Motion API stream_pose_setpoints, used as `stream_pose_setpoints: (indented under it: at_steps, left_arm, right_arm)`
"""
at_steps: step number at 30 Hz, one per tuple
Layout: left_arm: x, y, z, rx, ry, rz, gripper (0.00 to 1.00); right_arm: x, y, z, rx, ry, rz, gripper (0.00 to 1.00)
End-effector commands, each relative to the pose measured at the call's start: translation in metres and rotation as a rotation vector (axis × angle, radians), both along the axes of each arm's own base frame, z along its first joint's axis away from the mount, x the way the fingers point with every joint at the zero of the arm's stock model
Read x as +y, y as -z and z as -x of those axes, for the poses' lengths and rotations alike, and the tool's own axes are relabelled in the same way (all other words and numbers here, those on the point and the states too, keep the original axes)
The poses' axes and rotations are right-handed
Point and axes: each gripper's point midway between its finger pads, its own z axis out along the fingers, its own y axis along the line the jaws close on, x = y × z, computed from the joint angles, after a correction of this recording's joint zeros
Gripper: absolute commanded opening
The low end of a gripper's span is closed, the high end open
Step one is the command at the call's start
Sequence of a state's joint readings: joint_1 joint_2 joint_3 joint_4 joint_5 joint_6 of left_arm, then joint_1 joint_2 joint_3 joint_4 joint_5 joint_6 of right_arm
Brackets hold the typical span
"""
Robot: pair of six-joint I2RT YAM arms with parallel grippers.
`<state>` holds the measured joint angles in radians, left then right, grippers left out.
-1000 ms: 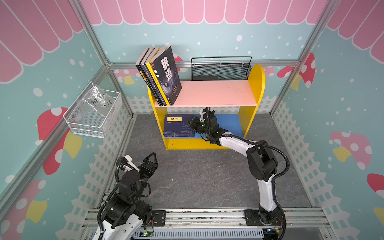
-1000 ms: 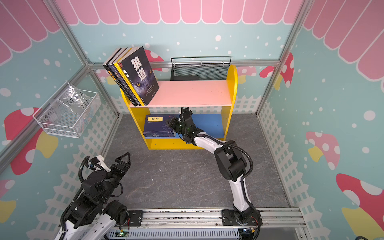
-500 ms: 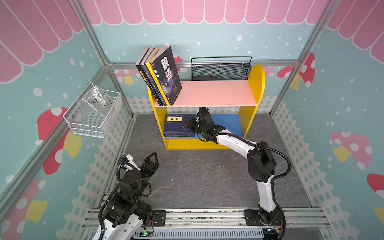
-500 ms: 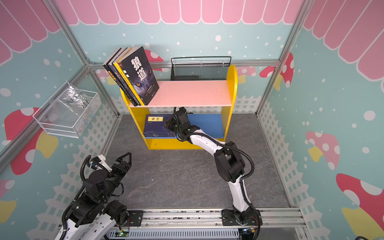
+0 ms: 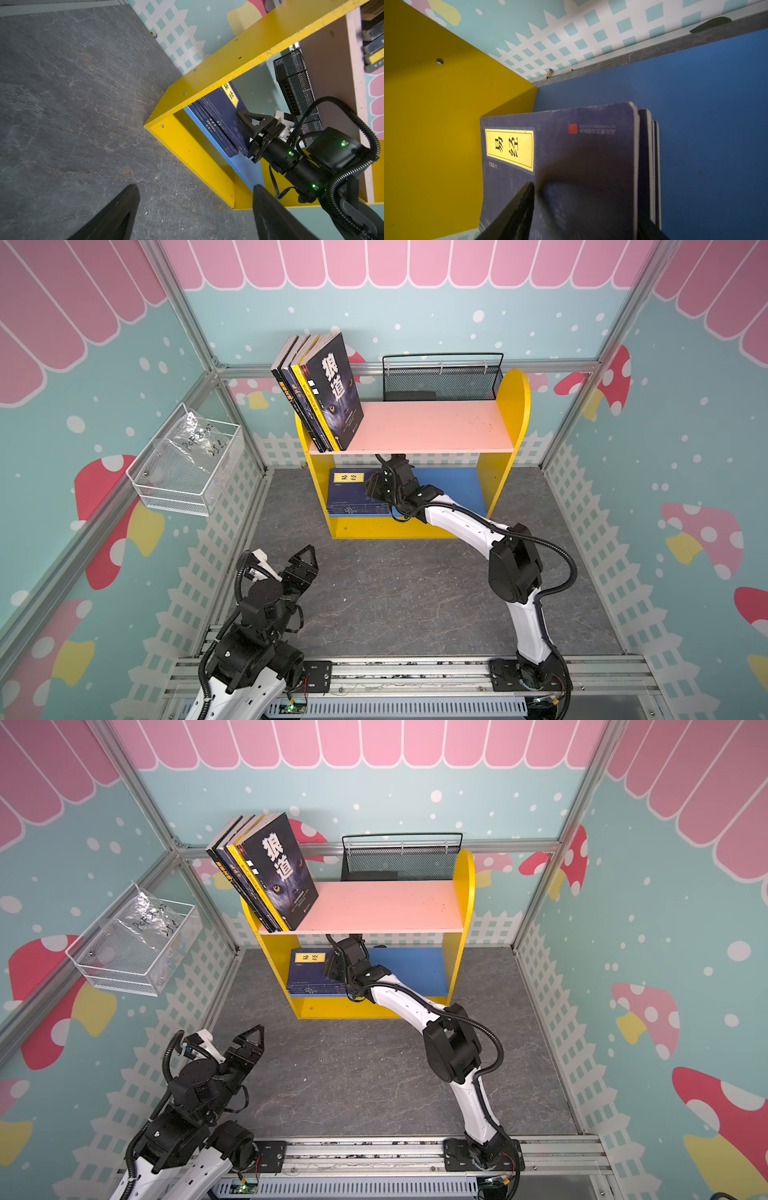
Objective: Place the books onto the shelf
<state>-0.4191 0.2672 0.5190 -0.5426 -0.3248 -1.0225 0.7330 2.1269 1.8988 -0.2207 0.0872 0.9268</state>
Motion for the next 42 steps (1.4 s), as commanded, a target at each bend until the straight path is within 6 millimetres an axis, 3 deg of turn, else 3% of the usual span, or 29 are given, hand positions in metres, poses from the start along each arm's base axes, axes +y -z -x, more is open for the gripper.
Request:
stream_pose_setpoints:
  at_steps: [1,12,20,26,29,33,36,39,42]
  left_arm:
    - [0.000,0.005,-0.002,0.007,-0.010,0.016,0.87]
    - [-0.007,0.006,-0.004,0.014,0.024,0.021,0.87]
    - [-0.009,0.005,-0.005,0.012,0.033,0.020,0.87]
    - [-0.009,0.006,-0.005,0.014,0.035,0.016,0.87]
    - [-0.010,0.007,-0.007,0.014,0.038,0.019,0.87]
    - [-0.013,0.005,-0.008,0.011,0.047,0.019,0.87]
    - [-0.013,0.003,-0.008,0.008,0.050,0.012,0.87]
    - [-0.012,-0.002,-0.008,0.001,0.053,0.003,0.87]
    - [-0.012,-0.004,-0.008,-0.001,0.054,-0.009,0.87]
  right_arm:
    - [0.005,-0.029,-0.002,-0.091,0.003,0.014,0.63]
    - [-0.008,-0.036,-0.012,-0.156,0.067,0.119,0.73]
    - [0.001,-0.044,-0.016,-0.195,0.031,0.100,0.74]
    - [-0.028,-0.064,-0.016,-0.258,0.114,0.195,0.89]
    - [-0.038,-0.079,-0.011,-0.292,0.125,0.219,0.91]
    - [-0.042,-0.089,0.004,-0.305,0.073,0.214,0.91]
    - [-0.044,-0.101,0.028,-0.341,-0.018,0.193,0.93]
    - [-0.053,-0.094,0.054,-0.331,-0.106,0.221,0.96]
    - [-0.053,-0.075,0.082,-0.278,-0.234,0.249,0.97]
